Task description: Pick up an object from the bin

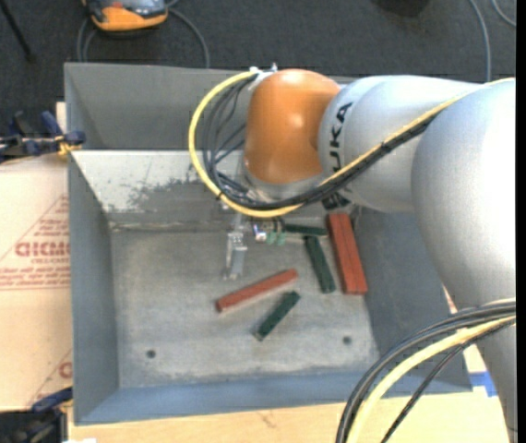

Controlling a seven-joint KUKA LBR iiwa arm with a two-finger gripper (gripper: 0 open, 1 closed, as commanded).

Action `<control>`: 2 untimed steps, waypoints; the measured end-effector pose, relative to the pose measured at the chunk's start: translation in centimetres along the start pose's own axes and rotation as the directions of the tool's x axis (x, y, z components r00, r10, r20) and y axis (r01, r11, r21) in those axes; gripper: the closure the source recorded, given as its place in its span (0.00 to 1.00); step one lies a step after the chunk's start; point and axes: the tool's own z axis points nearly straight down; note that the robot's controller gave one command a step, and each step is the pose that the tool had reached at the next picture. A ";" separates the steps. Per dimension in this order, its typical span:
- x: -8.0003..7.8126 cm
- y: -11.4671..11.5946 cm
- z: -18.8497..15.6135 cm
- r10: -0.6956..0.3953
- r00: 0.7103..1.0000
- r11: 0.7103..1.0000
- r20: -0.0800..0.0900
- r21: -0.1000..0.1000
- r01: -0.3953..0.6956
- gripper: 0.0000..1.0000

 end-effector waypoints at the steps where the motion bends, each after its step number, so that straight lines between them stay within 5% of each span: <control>1: 0.1 -2.1 2.3 0.128 0.992 0.992 0.004 0.000 -0.128 0.00; 2: 4.0 -2.6 4.0 0.109 0.994 0.994 0.000 0.000 -0.109 0.00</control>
Offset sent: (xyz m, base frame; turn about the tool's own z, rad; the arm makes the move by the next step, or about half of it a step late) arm -0.0598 -0.0320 -0.0484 0.0572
